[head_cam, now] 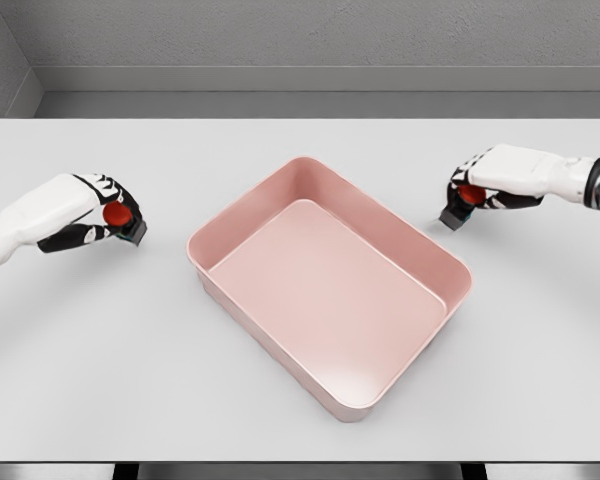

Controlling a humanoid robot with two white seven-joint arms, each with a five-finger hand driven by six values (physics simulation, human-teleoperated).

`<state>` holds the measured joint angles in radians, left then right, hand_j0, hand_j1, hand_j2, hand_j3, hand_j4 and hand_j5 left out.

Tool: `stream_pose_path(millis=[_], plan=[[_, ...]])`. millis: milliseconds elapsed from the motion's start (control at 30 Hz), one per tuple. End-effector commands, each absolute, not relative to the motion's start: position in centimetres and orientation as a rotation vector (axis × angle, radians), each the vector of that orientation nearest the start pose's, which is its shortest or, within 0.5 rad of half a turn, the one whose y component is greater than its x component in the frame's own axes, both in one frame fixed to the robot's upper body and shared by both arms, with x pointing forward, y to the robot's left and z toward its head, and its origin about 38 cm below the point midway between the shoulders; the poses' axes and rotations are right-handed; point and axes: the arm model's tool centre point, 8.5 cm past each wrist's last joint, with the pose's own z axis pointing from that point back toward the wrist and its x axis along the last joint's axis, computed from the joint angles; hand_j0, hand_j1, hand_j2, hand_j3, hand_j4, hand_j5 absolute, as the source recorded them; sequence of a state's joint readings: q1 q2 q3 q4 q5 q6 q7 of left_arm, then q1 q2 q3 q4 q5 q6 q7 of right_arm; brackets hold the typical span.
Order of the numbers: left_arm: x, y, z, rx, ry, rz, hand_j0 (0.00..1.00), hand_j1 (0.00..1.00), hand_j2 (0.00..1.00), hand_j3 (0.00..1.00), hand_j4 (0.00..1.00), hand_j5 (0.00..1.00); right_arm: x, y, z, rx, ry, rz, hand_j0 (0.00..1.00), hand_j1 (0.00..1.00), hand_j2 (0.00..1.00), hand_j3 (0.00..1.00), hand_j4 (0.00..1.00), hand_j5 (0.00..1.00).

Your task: Put the industrial switch in the basket with both arms

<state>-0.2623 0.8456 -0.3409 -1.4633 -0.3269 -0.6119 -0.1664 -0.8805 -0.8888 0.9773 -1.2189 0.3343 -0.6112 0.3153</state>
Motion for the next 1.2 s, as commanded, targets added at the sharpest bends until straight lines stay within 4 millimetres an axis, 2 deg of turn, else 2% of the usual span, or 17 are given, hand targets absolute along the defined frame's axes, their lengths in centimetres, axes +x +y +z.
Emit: stream_pose_path(millis=[0,100,133,367,467,567,800,833,933,1000,1067,1167], plan=[[38.8,36.1,18.1,0.455,-1.697,-1.599,0.51,0.51,0.51,0.51,0.51,0.51,46.3,-34.7,22.2,-0.483,-1.352,2.041,0.49,0.49,0.49,0.49,0.49,0.49],[38.8,36.1,18.1,0.455,-1.697,-1.599,0.48,0.48,0.48,0.48,0.48,0.48,45.9,-35.3,22.8,-0.495,-1.329,2.056,0.49,0.49,0.49,0.49,0.49,0.49],[38.8,36.1,18.1,0.455,-1.7,-1.597,0.46,0.46,0.46,0.46,0.46,0.46,46.0,-35.8,23.6,-0.518,-1.339,2.042,0.49,0.49,0.49,0.49,0.49,0.49],[39.2,36.0,18.9,0.461,-1.721,-1.588,0.44,0.44,0.44,0.44,0.44,0.44,43.6,-35.4,26.7,-0.558,-1.374,2.131,0.49,0.49,0.49,0.49,0.49,0.49],[39.3,35.5,19.6,0.463,-1.746,-1.594,0.44,0.44,0.44,0.44,0.44,0.44,43.2,-35.5,27.9,-0.581,-1.389,2.136,0.49,0.49,0.49,0.49,0.49,0.49],[39.3,34.5,20.2,0.458,-1.783,-1.6,0.44,0.44,0.44,0.44,0.44,0.44,42.2,-34.2,29.0,-0.584,-1.43,2.183,0.49,0.49,0.49,0.49,0.49,0.49],[39.7,32.9,23.3,0.472,-1.883,-1.611,0.44,0.44,0.44,0.44,0.44,0.44,40.4,-32.7,31.1,-0.604,-1.48,2.252,0.49,0.49,0.49,0.49,0.49,0.49],[39.7,32.2,24.0,0.471,-1.913,-1.619,0.43,0.43,0.43,0.43,0.43,0.43,40.3,-32.5,31.1,-0.603,-1.484,2.258,0.49,0.49,0.49,0.49,0.49,0.49],[39.3,28.4,26.6,0.44,-2.065,-1.63,0.41,0.41,0.41,0.41,0.41,0.41,39.9,-31.8,31.4,-0.595,-1.485,2.289,0.49,0.49,0.49,0.49,0.49,0.49],[38.3,25.7,28.3,0.407,-2.17,-1.651,0.4,0.4,0.4,0.4,0.4,0.4,39.3,-30.9,31.6,-0.584,-1.504,2.315,0.49,0.49,0.49,0.49,0.49,0.49],[38.1,21.0,28.7,0.287,-2.243,-1.73,0.4,0.4,0.4,0.4,0.4,0.4,39.0,-30.6,31.7,-0.58,-1.513,2.326,0.49,0.49,0.49,0.49,0.49,0.49],[37.4,16.2,30.2,0.179,-2.344,-1.797,0.4,0.4,0.4,0.4,0.4,0.4,39.0,-30.4,31.7,-0.576,-1.518,2.327,0.49,0.49,0.49,0.49,0.49,0.49]])
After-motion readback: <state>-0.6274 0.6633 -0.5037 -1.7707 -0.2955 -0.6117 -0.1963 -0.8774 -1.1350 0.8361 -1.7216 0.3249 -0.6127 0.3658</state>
